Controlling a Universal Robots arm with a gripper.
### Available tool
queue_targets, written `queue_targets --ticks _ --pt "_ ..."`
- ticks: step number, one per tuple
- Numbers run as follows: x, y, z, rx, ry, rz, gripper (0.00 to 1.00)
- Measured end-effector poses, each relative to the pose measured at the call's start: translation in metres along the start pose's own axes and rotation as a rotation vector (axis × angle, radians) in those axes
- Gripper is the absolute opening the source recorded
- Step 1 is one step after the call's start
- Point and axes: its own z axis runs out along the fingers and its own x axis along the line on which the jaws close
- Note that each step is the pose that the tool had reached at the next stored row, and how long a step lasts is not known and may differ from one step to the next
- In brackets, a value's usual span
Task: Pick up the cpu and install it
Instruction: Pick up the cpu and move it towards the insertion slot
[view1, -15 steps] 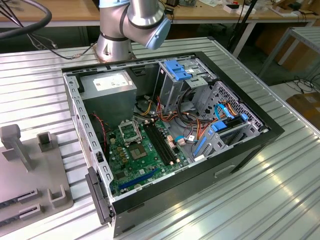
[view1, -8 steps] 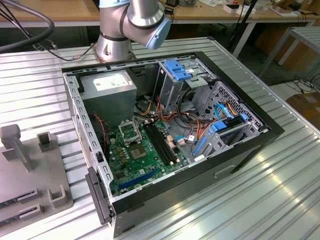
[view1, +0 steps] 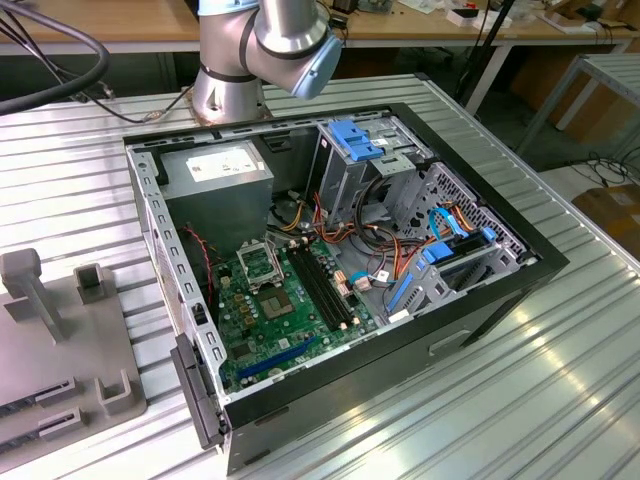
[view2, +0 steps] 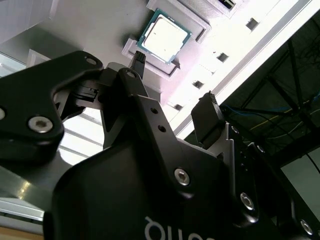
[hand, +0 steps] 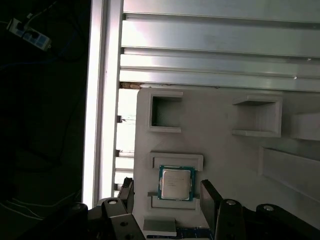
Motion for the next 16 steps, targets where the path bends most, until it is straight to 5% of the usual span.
queue_targets --ticks 10,16 --pt "0.0 -0.0001 0.001 -0.0002 -0.0002 0.0 0.64" --pt "0.0 -0.0048 0.0082 -0.0007 0.0002 -0.002 0.64"
